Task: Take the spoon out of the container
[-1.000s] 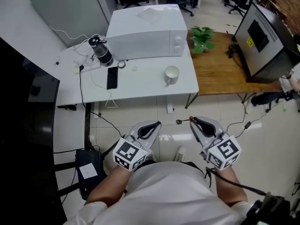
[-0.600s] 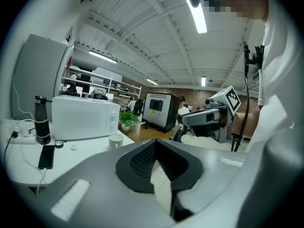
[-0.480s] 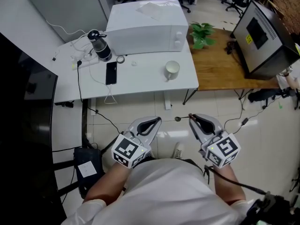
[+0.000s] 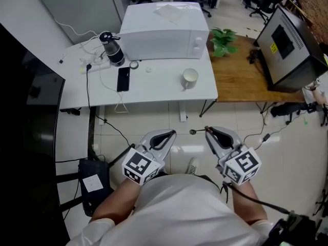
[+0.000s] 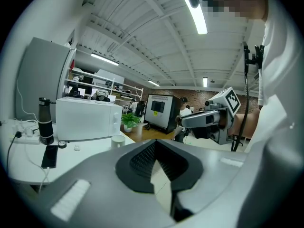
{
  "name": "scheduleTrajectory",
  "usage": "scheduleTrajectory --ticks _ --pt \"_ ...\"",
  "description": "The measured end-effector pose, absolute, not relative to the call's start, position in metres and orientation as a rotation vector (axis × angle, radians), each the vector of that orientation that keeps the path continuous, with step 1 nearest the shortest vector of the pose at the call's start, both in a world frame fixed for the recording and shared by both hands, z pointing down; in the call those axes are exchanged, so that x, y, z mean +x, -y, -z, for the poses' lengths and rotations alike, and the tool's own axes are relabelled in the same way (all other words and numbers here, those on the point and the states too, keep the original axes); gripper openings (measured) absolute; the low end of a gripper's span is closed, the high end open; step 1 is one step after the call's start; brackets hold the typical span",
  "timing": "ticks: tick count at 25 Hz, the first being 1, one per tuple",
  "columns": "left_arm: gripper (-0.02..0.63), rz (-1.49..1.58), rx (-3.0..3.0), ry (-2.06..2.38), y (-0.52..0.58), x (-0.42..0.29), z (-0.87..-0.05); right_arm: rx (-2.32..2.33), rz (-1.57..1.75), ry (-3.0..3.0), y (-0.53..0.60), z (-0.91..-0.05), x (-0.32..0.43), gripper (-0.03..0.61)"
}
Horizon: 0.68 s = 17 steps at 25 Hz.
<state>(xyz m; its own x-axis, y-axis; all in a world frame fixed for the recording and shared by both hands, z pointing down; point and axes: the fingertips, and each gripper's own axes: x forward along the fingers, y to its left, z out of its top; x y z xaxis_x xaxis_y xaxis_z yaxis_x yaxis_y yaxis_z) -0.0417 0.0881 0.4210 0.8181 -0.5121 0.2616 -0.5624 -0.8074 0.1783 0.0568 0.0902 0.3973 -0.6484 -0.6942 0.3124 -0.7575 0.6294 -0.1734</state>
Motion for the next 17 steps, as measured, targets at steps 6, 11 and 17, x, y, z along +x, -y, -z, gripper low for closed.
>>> scheduleTrajectory --ticks 6,11,17 --pt "0.005 -0.311 2.758 0.826 -0.0917 -0.0429 -0.4207 1.197 -0.429 2.642 -0.088 -0.3963 0.0601 0.051" --pt "0.004 -0.311 2.753 0.833 -0.0906 -0.0436 -0.4217 1.196 -0.427 2.637 -0.0883 -0.3977 0.0623 0.051" --pt "0.005 -0.33 2.752 0.82 -0.092 -0.041 -0.4269 1.189 -0.428 2.636 -0.091 -0.399 0.0611 0.051"
